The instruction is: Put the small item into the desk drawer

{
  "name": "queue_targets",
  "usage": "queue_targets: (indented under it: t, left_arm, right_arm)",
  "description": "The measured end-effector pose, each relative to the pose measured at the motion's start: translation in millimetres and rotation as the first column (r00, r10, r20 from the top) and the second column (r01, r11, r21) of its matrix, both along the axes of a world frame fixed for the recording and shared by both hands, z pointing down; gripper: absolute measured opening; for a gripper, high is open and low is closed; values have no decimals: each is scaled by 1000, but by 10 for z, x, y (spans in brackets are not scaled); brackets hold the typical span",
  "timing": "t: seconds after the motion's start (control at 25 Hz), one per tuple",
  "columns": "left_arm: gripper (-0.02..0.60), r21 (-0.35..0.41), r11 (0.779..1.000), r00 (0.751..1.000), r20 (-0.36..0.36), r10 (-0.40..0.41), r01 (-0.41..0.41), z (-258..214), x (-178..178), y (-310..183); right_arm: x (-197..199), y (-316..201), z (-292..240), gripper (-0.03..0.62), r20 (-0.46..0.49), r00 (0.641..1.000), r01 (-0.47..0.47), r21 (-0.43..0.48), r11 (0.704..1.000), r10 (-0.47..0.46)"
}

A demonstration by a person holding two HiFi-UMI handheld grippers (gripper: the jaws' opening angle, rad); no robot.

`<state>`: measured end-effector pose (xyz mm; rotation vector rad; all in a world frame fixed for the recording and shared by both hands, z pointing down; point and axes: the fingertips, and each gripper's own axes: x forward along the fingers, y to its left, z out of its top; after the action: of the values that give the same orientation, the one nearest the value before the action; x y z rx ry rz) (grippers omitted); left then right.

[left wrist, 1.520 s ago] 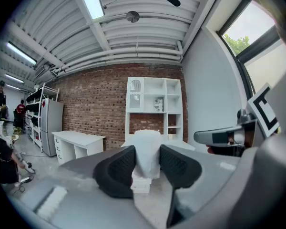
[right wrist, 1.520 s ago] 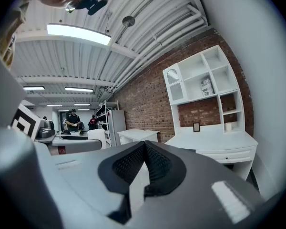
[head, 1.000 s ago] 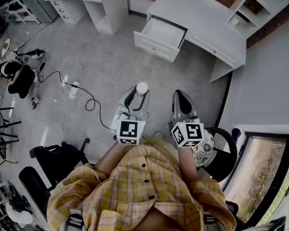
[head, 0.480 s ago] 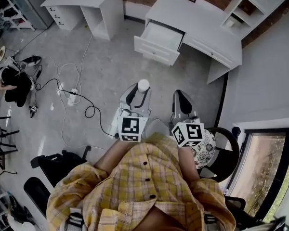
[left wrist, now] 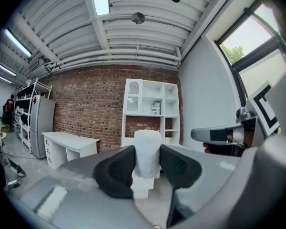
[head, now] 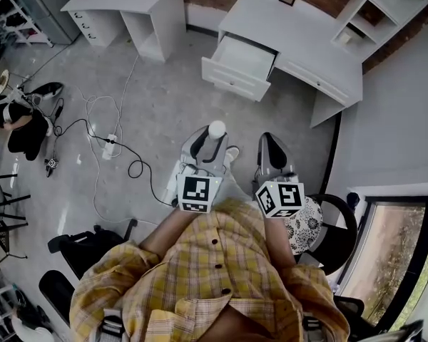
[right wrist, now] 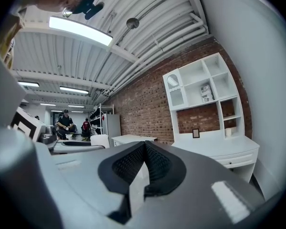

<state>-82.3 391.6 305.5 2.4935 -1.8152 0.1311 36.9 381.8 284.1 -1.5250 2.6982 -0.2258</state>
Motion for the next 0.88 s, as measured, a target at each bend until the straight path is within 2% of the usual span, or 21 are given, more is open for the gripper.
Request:
queue_targets:
  t: [0.28, 0.56, 0.88]
  left_arm:
    - [170, -10, 1000, 1000, -8, 7, -7, 101, -117, -606]
    - [169, -27, 999, 999, 13, 42, -42, 156, -6, -1477]
    - [169, -65, 997, 999, 30, 37, -35, 184, 26, -2517]
  right_arm:
    - [-132, -635, 122, -12, 18, 1000, -1, -9, 1000, 1]
    - [-60, -1529, 150, -12, 27, 1000, -15, -22, 1000, 16]
    - [-33, -2587, 93, -12, 54, 998, -6, -39, 999, 8]
